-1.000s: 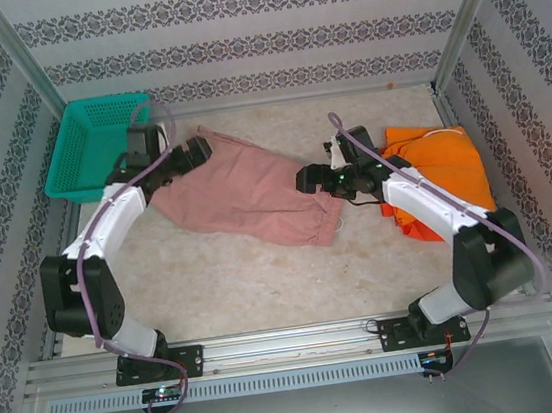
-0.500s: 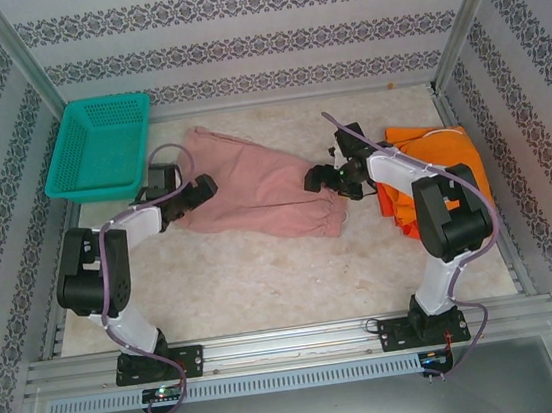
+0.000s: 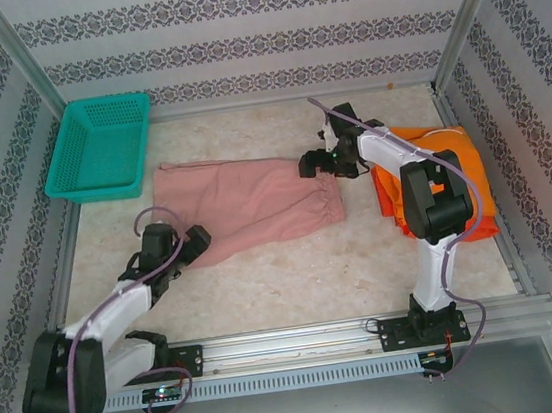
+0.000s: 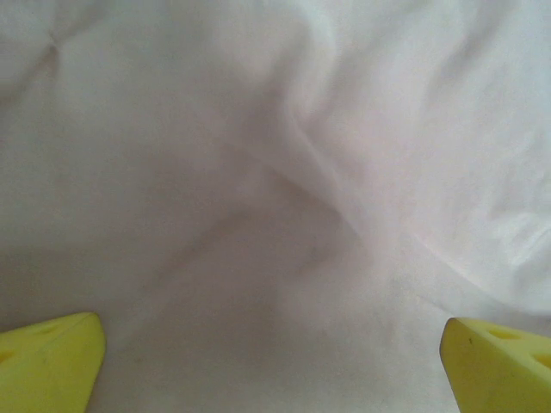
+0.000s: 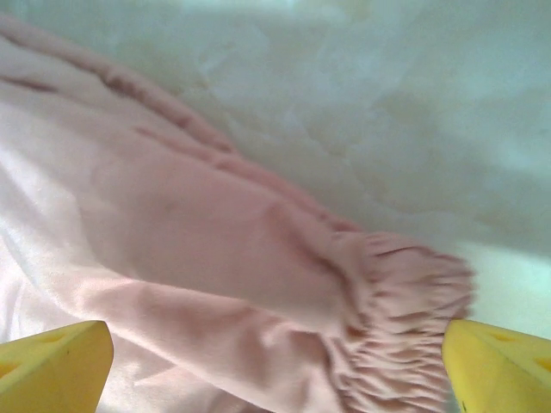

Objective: Fold and stack the shorts

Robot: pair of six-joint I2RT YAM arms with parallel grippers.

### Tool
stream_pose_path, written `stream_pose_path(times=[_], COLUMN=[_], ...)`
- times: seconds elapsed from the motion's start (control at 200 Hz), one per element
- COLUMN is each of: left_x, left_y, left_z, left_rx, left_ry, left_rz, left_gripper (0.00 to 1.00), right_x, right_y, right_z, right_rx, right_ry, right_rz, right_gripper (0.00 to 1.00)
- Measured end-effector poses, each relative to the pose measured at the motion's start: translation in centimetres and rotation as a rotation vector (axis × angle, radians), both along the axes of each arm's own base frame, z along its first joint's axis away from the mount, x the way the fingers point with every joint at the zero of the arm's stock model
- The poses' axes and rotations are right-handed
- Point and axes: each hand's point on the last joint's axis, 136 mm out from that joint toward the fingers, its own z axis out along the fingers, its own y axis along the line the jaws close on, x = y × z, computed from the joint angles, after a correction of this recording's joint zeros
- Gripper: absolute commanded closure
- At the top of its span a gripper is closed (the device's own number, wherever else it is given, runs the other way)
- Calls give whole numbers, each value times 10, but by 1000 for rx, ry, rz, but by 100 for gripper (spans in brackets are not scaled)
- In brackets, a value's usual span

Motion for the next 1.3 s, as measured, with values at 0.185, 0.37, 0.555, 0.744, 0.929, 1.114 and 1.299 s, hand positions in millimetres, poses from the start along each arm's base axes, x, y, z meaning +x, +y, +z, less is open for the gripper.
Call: stream_pose_path(times=[0.185, 0.37, 0.555, 0.744, 0.929, 1.114, 1.299], left_x=[10, 41, 51, 42, 23, 24, 18], left_y=[9, -2, 1, 30, 47, 51, 56], left_z=[82, 110, 56, 11, -19, -18, -11], left_rx=[-1, -30, -19, -6, 18, 19, 11], left_ry=[-175, -207, -64, 29, 78, 36, 26], left_rz=[49, 27, 32, 117, 171, 197, 224], left_gripper=[0, 0, 0, 0, 0, 0, 0], right_x=[-8, -28, -32, -5, 15, 27, 31], right_y=[5, 51, 89, 80, 61, 53, 54], right_z=[31, 94, 85, 30, 0, -5, -2], right_rx=[65, 176, 251, 224, 234, 287, 325], right_ry=[-55, -177, -123, -10, 53, 80, 87], right_rz=[-19, 34, 75, 15, -54, -112, -138], right_gripper=[2, 2, 2, 3, 2, 2, 2])
